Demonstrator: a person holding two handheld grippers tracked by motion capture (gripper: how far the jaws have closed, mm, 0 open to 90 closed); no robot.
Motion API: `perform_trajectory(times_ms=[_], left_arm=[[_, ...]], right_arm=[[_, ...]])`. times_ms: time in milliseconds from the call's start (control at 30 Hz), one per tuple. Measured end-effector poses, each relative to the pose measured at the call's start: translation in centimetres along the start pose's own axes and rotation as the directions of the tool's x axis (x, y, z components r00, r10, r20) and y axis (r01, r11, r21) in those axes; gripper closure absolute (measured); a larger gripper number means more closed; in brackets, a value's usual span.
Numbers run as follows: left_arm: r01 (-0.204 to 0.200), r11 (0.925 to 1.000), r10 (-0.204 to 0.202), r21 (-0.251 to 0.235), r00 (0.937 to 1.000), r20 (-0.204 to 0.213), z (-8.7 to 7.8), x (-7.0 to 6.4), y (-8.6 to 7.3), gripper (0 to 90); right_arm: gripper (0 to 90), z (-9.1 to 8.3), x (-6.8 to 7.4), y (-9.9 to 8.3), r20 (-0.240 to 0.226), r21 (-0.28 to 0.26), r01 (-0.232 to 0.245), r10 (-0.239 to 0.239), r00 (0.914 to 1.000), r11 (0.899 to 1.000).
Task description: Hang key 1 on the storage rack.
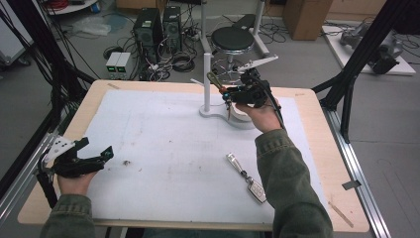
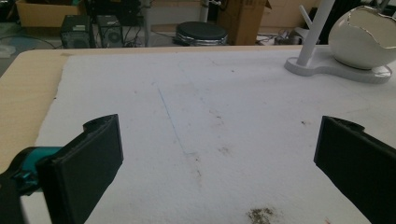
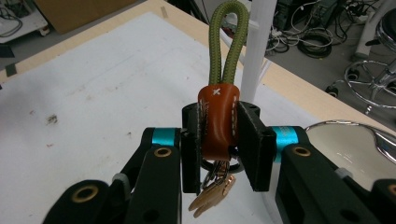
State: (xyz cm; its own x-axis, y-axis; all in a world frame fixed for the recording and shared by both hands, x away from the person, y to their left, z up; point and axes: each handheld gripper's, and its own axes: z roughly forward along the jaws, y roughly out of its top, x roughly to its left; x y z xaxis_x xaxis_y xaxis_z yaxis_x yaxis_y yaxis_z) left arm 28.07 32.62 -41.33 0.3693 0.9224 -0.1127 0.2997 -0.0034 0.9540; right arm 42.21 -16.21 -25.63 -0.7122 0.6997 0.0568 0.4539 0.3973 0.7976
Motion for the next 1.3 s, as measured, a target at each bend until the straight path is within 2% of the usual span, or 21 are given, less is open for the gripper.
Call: perform_trajectory(times_ms=[167,400,567,833,967,1167,1233,1300], left_arm=[[-0.001,1.0,0.001,0.002,1.0,-0.001,0.0,0.0,0.0,1.7],[0.0,1.0,0.0,0.005,1.0,0.003,0.1,0.0,-0.1,1.7],[-0.004,1.0,0.004,0.006,1.0,0.002,0.1,0.0,-0.1,1.7],[-0.002,1.0,0.002,0.004,1.0,0.002,0.2,0.0,-0.1,1.7],[-0.003,1.0,0.003,0.005,1.0,0.001,0.1,0.0,-0.1,1.7],[-0.005,1.0,0.005,0.008,1.0,0.002,0.2,0.0,-0.1,1.7],[-0.005,0.9999,0.005,0.009,1.0,0.002,0.2,0.0,-0.1,1.7],[-0.004,1.0,0.004,0.008,1.0,-0.001,0.2,0.1,-0.1,1.7]], right_arm=[[71.3,0.8,0.0,0.5,0.027,0.033,0.016,-0.016,0.9995,0.999],[71.3,2.1,-0.4,0.7,0.033,0.052,0.007,-0.008,0.9994,0.999],[71.3,3.5,-0.7,0.7,0.049,0.068,-0.021,0.017,0.9986,0.997],[71.2,6.2,-1.1,0.5,0.052,0.125,-0.022,0.016,0.9985,0.992],[71.2,6.9,-1.9,0.4,0.051,0.135,-0.045,0.038,0.9979,0.99],[71.0,7.8,-2.1,0.3,0.061,0.143,-0.046,0.037,0.9974,0.989],[67.3,8.0,-2.1,0.2,0.057,0.144,-0.049,0.041,0.9975,0.988],[53.3,8.2,-2.1,0.2,0.05,0.136,-0.061,0.054,0.9973,0.989]])
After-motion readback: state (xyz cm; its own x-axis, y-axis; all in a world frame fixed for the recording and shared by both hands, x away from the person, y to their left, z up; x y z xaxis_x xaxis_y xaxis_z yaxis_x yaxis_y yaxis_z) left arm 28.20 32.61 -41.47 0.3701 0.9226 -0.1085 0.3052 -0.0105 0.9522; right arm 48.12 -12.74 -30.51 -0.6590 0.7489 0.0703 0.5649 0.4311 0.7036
